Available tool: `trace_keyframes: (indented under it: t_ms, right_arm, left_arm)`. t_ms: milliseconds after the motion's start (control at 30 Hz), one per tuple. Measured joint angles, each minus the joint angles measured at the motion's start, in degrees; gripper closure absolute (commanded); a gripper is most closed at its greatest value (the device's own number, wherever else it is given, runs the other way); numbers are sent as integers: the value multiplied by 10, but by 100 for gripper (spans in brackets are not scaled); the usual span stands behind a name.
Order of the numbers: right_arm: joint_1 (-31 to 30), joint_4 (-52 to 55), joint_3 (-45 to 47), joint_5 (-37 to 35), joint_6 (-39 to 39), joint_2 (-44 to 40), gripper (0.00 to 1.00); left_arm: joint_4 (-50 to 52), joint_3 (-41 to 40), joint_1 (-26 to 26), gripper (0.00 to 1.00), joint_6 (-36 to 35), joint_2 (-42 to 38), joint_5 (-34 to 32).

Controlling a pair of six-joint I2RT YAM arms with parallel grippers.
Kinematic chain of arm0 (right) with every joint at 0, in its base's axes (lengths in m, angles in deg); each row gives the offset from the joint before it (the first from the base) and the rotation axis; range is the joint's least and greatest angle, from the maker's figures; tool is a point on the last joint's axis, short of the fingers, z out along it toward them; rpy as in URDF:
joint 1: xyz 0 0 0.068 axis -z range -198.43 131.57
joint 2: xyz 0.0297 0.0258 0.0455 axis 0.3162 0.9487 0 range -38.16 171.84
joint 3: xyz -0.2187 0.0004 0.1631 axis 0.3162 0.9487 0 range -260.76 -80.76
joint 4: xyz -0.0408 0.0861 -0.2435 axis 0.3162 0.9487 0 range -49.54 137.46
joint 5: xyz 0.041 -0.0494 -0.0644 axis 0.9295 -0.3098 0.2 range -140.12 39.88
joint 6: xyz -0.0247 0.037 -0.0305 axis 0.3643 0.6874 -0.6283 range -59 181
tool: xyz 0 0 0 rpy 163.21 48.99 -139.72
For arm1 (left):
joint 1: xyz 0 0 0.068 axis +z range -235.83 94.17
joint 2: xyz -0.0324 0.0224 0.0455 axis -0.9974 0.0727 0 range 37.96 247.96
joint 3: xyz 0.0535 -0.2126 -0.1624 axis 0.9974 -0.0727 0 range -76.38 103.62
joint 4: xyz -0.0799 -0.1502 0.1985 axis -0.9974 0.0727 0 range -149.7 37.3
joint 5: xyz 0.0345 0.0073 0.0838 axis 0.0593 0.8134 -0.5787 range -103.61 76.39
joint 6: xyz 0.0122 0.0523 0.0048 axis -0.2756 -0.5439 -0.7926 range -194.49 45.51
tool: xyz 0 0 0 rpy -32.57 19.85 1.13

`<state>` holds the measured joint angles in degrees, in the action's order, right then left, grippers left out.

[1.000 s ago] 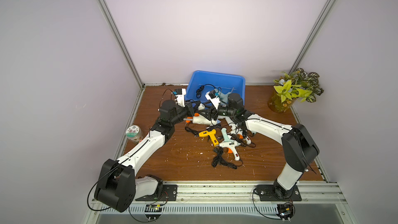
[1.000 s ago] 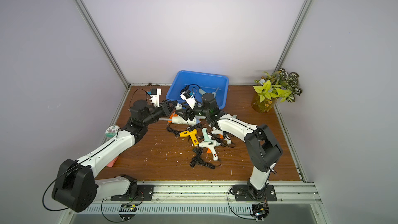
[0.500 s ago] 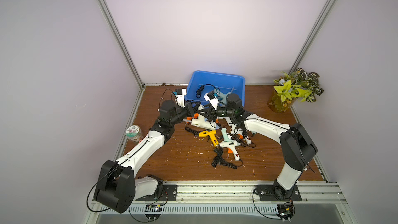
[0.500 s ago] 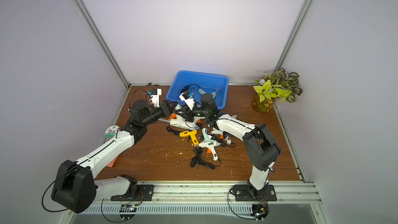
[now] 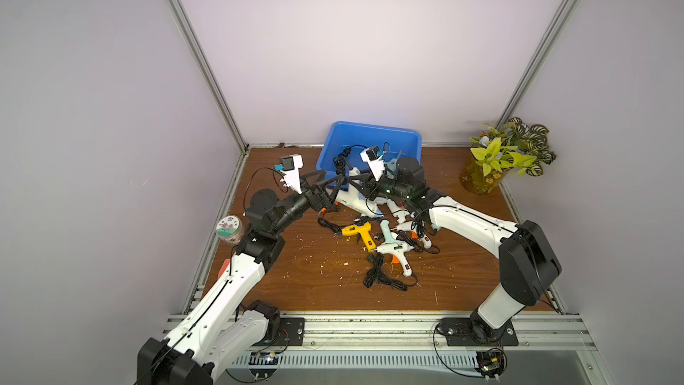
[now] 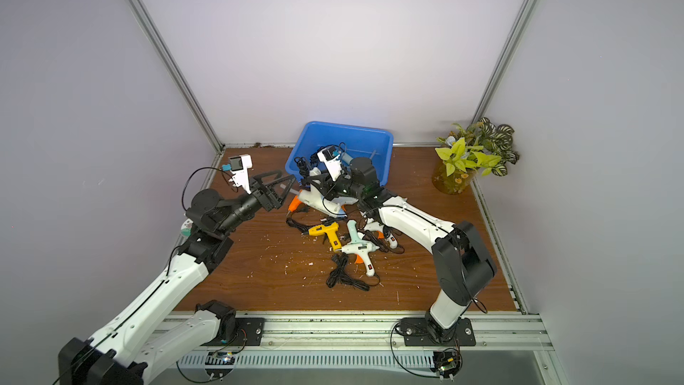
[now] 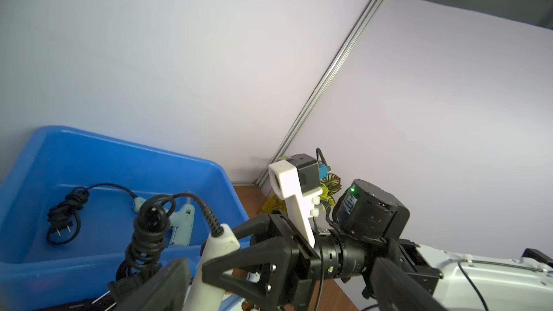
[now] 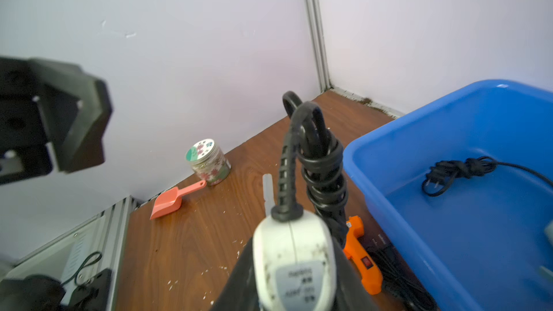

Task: Put the hot melt glue gun into the storage box
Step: Place the hot melt adhesive gun in the storage box.

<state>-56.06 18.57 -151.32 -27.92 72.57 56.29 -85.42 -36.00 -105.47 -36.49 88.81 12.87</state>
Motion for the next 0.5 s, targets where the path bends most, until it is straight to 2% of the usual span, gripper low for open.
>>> trace_keyframes:
  t_ms: [267,500]
  right_arm:
    - [35,-13,-146,-73,-7,27,100]
    - [88,-22,-339,-68,-13,172,100]
  left_arm:
    - [35,-36,0,0,-43,-90,-95]
    - [78,-49,0,0,-65,-98,-144]
